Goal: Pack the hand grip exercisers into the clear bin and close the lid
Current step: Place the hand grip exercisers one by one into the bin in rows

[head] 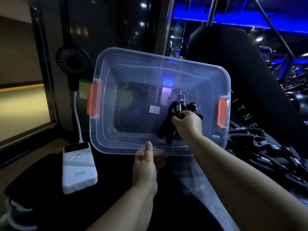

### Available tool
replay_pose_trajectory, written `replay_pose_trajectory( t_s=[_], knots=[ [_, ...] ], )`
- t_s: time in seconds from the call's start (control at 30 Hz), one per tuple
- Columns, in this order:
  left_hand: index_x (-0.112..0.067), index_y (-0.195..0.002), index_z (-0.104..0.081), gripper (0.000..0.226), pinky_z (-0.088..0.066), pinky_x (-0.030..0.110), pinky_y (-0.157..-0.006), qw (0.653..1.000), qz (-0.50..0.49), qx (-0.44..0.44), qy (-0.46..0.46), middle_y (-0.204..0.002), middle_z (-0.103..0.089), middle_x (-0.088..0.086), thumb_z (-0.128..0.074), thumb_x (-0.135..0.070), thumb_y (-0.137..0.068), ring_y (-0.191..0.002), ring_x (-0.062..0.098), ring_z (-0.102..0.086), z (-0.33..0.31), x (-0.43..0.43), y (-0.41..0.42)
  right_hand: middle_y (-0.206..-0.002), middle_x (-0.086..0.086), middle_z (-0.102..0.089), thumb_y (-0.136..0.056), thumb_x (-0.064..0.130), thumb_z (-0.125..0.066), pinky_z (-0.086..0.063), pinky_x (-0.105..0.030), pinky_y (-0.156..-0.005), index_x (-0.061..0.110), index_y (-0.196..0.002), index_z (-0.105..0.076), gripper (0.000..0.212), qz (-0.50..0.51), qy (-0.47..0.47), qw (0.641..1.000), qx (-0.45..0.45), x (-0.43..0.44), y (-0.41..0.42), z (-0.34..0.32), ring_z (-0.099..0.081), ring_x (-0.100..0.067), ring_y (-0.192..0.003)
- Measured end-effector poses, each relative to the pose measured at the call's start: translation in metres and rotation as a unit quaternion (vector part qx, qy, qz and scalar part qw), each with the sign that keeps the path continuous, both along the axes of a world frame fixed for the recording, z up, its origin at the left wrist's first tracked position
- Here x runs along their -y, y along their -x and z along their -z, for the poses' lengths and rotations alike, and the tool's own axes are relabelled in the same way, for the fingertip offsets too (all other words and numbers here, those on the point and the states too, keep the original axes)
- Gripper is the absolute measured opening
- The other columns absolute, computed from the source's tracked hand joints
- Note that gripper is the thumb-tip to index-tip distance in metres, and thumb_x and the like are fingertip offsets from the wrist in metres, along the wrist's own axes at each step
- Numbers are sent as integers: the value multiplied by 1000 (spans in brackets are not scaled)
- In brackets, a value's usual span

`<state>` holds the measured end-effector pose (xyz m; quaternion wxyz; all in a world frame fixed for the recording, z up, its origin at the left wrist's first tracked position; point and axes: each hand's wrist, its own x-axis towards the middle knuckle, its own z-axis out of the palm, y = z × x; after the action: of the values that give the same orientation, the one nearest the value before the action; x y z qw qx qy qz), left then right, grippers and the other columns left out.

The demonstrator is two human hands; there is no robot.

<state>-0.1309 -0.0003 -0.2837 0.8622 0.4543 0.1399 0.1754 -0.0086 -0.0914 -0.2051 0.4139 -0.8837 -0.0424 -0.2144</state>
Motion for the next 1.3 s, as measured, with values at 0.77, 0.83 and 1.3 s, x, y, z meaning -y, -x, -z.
replay_pose_trajectory(
  t_s=[0.77,0.83,1.3],
  knots=[
    [-11,-104,-56,36,-51,23,-57,1000,6,5,9,-75,-74,11,-45,-44,-96,-69,17,-71,4,-2,-2,-104,-18,-59,-79,24,-68,-36,-29,-68,6,-104,-60,32,77,231,969,42,-8,-54,-13,-60,-34,-92],
    [-10,-105,-55,37,-51,23,-58,1000,5,6,10,-75,-74,11,-45,-45,-95,-70,18,-72,4,-1,-2,-106,-18,-57,-80,26,-69,-36,-30,-68,6,-106,-58,34,77,238,967,46,-8,-54,-11,-60,-35,-93],
    [-19,-103,-54,28,-51,26,-61,1000,-2,25,4,-74,-74,10,-44,-44,-96,-74,21,-73,2,0,-2,-115,-10,-50,-80,41,-72,-35,-33,-64,14,-111,-57,44,84,325,937,97,-8,-46,-10,-61,-35,-90]
  ],
)
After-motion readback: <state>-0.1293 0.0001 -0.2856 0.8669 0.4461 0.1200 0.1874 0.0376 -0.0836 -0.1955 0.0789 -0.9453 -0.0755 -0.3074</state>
